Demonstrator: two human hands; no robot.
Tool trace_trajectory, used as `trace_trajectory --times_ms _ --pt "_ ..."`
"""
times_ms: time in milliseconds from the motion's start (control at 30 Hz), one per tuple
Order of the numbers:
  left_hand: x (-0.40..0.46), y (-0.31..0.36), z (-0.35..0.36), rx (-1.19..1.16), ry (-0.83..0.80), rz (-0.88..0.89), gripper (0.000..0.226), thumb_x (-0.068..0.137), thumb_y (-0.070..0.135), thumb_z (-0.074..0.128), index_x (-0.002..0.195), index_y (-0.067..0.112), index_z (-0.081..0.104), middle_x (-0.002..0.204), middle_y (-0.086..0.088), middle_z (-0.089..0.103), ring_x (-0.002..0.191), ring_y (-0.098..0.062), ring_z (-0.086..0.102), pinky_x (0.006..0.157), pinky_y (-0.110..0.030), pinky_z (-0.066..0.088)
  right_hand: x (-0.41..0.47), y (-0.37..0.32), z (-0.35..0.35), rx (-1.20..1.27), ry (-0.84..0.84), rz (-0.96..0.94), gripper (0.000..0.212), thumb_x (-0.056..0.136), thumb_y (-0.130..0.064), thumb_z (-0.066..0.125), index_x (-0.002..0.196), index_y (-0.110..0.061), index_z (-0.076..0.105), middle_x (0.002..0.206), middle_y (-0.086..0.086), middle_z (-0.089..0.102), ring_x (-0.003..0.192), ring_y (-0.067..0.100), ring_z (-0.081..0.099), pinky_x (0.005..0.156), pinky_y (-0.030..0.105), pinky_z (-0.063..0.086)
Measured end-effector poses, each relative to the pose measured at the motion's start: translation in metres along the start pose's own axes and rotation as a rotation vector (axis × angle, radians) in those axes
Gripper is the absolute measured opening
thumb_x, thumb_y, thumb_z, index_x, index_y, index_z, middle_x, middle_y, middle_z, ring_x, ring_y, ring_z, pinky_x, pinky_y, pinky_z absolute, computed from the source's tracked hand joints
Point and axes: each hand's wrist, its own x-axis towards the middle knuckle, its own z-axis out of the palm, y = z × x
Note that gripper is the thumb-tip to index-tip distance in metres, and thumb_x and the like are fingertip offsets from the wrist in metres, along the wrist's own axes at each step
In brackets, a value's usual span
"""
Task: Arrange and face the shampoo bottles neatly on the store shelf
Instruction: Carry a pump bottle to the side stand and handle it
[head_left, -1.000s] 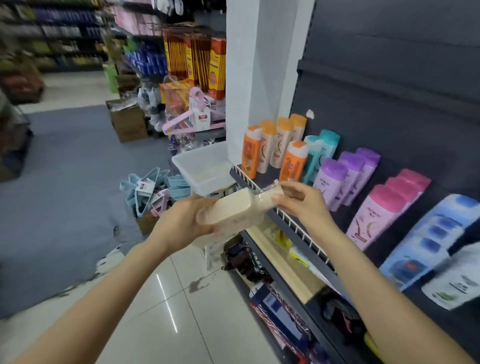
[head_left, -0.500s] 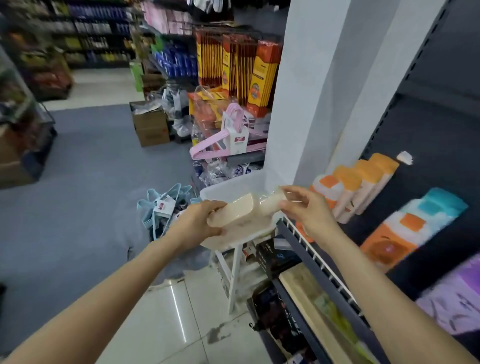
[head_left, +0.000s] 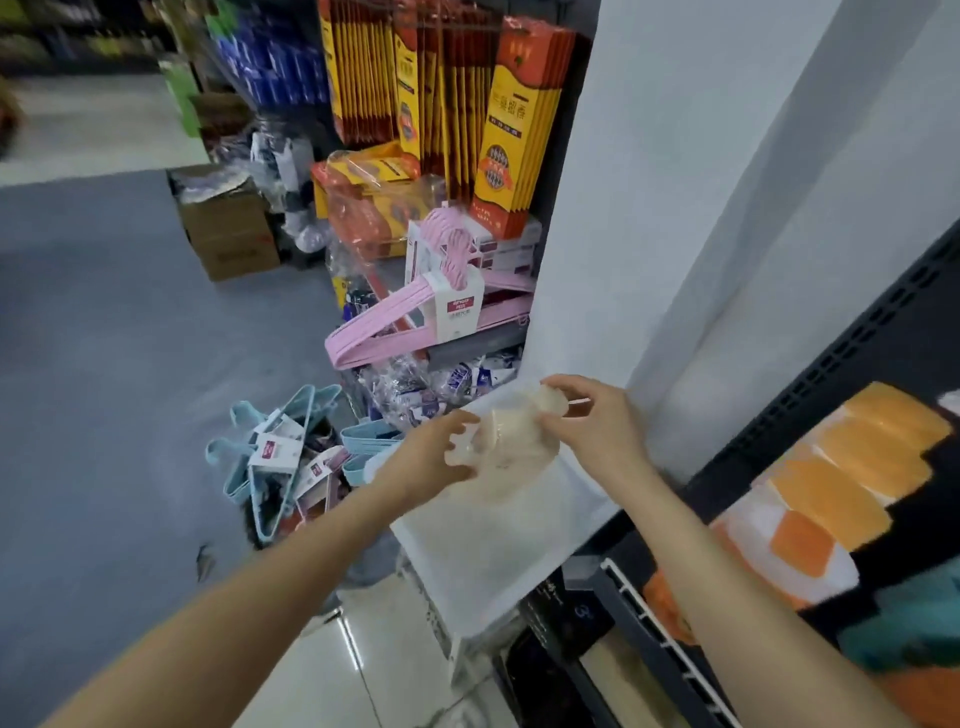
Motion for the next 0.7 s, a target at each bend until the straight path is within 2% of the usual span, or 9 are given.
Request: trace_trajectory --times_ms 67,133,300,433,533,700 --pt "0.029 -0.01 0.005 0.025 0.003 -0.006 0.061 0.081 0.022 0.072 0.134 0.026 0.044 0.129 -0.002 0.053 0.104 -0.014 0.053 0.086 -0.024 0.041 0.028 0.014 0.008 -0.093 -0.035 0.006 0.033 0.073 -0.01 0.075 0.103 -0.024 0.069 0.099 -0.004 0.066 0.087 0.013 0.061 0.068 0.005 0.041" --pt "0.057 -0.023 0.009 0.095 -0.028 -0.025 0.061 0.082 0.023 0.07 0.137 0.025 0.042 0.133 -0.003 0.051 0.115 -0.019 0.051 0.093 -0.028 0.04 0.053 0.029 0.015 -0.15 -0.07 0.033 0.034 0.074 -0.006 0.074 0.105 -0.02 0.069 0.101 -0.002 0.066 0.086 0.013 0.059 0.065 0.001 0.039" --pt "0.107 -0.055 0.016 0.312 -0.154 -0.096 0.076 0.085 0.03 0.067 0.147 0.023 0.024 0.15 -0.007 0.031 0.134 -0.03 0.033 0.108 -0.041 0.03 0.1 0.063 0.036 -0.281 -0.192 0.121 0.043 0.073 0.001 0.066 0.112 -0.017 0.067 0.11 0.004 0.062 0.094 0.016 0.057 0.071 0.006 0.034" --pt "0.125 -0.078 0.026 0.383 -0.313 -0.075 0.086 0.086 0.03 0.066 0.151 0.021 0.01 0.156 -0.002 0.017 0.14 -0.028 0.022 0.111 -0.041 0.028 0.118 0.075 0.055 -0.338 -0.227 0.156 0.046 0.075 0.003 0.064 0.117 -0.015 0.066 0.116 0.006 0.062 0.107 0.021 0.057 0.085 0.015 0.036" --pt "0.133 -0.088 0.029 0.45 -0.389 -0.039 0.086 0.086 0.03 0.066 0.151 0.019 0.011 0.157 -0.002 0.016 0.141 -0.026 0.02 0.112 -0.043 0.03 0.124 0.074 0.059 -0.336 -0.229 0.157 0.046 0.077 0.005 0.061 0.118 -0.014 0.065 0.118 0.007 0.062 0.11 0.023 0.056 0.092 0.021 0.039" --pt "0.141 -0.087 0.025 0.506 -0.398 0.034 0.079 0.087 0.028 0.064 0.15 0.016 0.018 0.154 -0.004 0.022 0.138 -0.027 0.026 0.112 -0.037 0.026 0.13 0.069 0.055 -0.358 -0.296 0.191 0.047 0.08 0.005 0.059 0.123 -0.013 0.062 0.118 0.007 0.06 0.114 0.023 0.052 0.096 0.024 0.038"
